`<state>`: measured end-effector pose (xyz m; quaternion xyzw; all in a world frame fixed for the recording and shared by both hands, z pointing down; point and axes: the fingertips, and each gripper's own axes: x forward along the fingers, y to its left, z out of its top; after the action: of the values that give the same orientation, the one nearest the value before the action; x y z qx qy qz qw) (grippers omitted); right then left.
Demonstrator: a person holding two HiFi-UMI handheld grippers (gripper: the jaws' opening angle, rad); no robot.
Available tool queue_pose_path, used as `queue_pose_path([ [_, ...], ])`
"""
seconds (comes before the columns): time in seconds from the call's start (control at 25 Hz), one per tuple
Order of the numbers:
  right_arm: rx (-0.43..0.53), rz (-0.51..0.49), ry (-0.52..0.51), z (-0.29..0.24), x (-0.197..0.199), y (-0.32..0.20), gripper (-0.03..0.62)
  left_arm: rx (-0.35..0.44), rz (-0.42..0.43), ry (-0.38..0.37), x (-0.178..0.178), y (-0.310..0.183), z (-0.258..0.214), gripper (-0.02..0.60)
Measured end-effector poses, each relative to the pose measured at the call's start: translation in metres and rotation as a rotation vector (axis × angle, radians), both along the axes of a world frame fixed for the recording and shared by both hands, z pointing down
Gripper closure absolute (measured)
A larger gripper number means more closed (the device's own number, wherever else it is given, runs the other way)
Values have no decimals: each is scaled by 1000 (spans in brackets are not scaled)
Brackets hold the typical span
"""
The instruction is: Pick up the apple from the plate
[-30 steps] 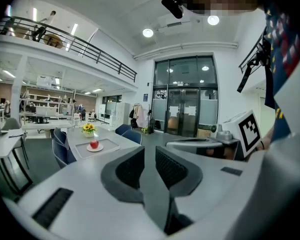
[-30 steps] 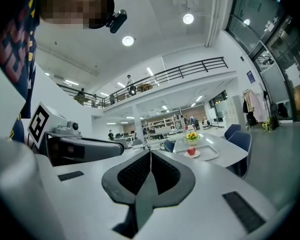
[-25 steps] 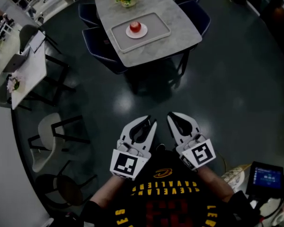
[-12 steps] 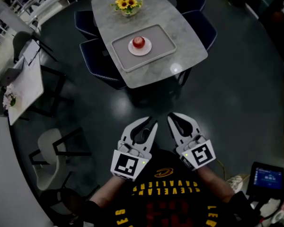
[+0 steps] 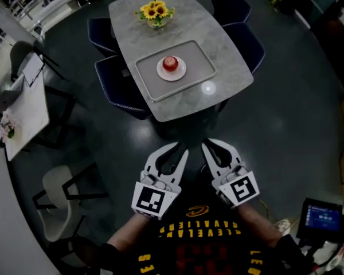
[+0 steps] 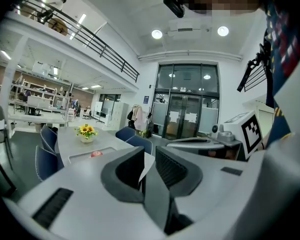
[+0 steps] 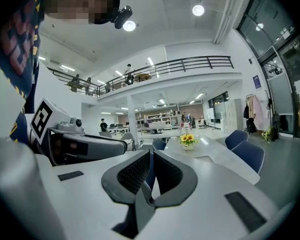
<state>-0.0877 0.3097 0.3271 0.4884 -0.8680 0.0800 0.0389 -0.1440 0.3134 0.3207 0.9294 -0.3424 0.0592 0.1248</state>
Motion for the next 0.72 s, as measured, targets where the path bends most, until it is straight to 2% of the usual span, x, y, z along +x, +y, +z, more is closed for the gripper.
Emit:
queue_pose_path([
  [0.2, -27, -10, 12, 1, -7, -6, 585, -3, -22, 2, -8, -6, -2, 511],
  [0.36, -10, -54, -12, 8, 16, -44, 583, -2, -67, -15, 15, -42, 6, 511],
  [0.44, -10, -80, -20, 9, 26, -60, 553, 4, -92, -24, 24, -55, 6, 511],
  [0.72, 10, -169, -45, 8, 64, -119, 553, -11, -202, -30, 58, -108, 8, 511],
])
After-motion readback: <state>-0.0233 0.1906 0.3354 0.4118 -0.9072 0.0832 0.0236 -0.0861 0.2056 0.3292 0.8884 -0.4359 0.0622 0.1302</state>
